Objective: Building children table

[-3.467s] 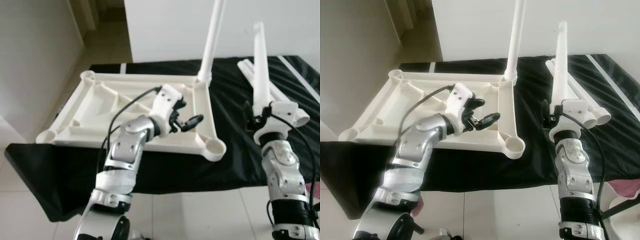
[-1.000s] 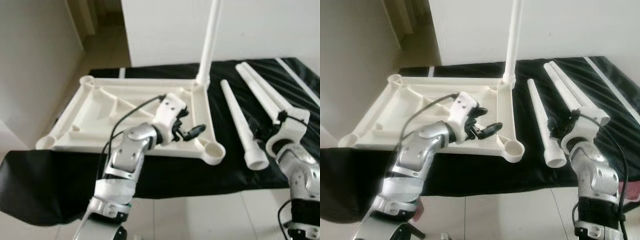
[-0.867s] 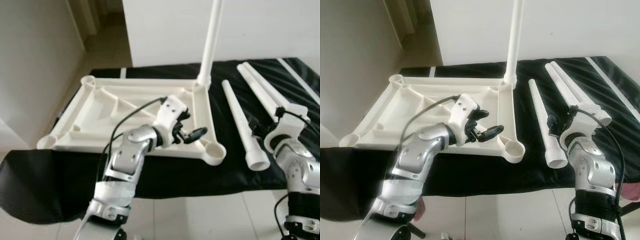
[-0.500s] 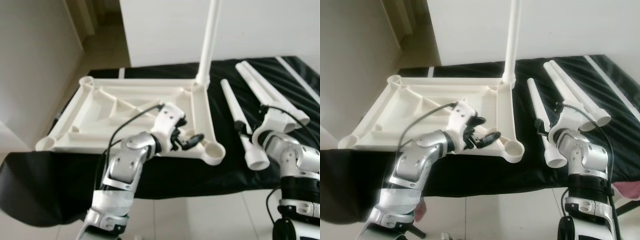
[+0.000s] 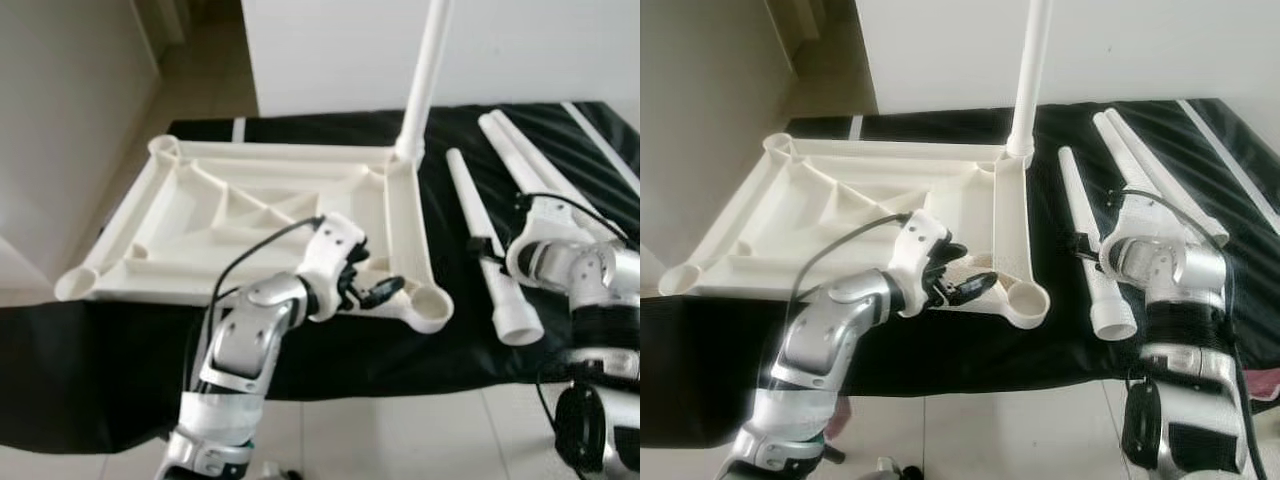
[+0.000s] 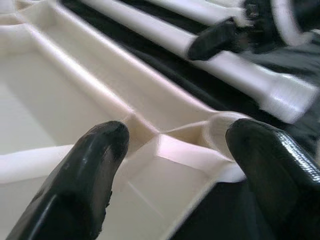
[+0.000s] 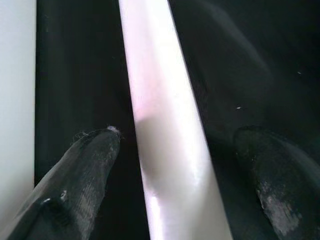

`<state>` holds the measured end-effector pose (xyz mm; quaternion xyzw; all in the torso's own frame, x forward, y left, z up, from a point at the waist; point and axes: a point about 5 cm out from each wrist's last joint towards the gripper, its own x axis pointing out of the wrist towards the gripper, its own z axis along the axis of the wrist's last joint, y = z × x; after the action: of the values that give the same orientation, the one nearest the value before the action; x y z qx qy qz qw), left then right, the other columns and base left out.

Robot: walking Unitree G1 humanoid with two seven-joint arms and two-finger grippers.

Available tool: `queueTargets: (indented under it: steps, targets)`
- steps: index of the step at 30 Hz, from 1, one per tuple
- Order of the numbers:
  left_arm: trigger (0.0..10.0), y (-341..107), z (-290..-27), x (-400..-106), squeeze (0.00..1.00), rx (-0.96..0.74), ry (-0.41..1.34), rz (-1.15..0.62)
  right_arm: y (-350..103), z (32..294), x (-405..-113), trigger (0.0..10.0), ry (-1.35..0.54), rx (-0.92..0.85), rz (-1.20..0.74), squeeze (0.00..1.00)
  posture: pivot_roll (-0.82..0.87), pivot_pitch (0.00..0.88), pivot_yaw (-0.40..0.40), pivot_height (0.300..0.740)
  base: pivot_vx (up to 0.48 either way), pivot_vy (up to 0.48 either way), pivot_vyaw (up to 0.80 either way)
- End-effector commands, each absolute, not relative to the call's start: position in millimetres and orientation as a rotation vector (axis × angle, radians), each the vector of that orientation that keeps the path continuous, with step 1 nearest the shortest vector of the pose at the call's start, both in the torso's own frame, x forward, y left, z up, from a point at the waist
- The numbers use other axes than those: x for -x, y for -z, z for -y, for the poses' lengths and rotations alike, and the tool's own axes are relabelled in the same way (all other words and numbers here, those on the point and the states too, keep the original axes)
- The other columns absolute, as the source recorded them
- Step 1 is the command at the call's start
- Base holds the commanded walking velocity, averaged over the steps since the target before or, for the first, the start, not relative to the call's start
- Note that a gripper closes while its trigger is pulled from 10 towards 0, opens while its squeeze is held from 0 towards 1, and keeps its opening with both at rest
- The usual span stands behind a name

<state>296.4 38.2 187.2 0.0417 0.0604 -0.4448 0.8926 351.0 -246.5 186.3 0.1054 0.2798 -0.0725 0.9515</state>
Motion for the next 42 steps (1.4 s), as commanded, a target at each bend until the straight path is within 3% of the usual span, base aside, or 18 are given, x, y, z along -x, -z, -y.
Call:
queueTargets:
  steps: [1,22,23,24,35,39,42]
  targets:
    - [10.0,-185.9,-40.2,-295.4,0.0,-0.072,0.896,-0.137,-178.4,242.7,-350.5,10.0,0.133,-0.227,-0.622,0.0,0.09,0.141,0.004,0.74,0.0,0.0,0.0]
    - [10.0,-191.7,-39.9,-299.7,0.0,-0.061,0.862,-0.123,-150.7,232.6,-343.3,10.0,0.138,-0.239,-0.769,0.0,0.08,0.117,-0.013,0.74,0.0,0.0,0.0]
    - [10.0,-192.5,-39.5,-300.7,0.0,-0.059,0.858,-0.12,-146.4,233.6,-341.2,8.9,0.144,-0.235,-0.787,0.0,0.07,0.111,-0.015,0.74,0.0,0.0,0.0]
    - [10.0,-193.6,-39.4,-302.0,0.0,-0.057,0.854,-0.115,-140.8,235.5,-338.2,0.0,0.153,-0.237,-0.817,0.0,0.07,0.106,-0.02,0.74,0.0,0.0,0.0]
    - [10.0,-197.2,-39.5,-306.2,0.0,-0.05,0.836,-0.094,-132.0,243.3,-332.2,0.0,0.15,-0.137,-0.882,0.0,0.06,0.086,-0.036,0.74,0.0,0.0,0.0]
    - [10.0,-198.7,-38.6,-308.8,0.0,-0.044,0.827,-0.084,-136.6,237.3,-335.9,0.0,0.106,-0.117,-0.851,0.0,0.06,0.074,-0.04,0.74,0.0,0.0,0.0]
    - [10.0,-201.2,-37.7,-310.9,0.0,-0.04,0.825,-0.073,-152.7,231.4,-344.8,0.0,0.067,-0.111,-0.709,0.0,0.06,0.054,-0.042,0.74,0.0,0.0,0.0]
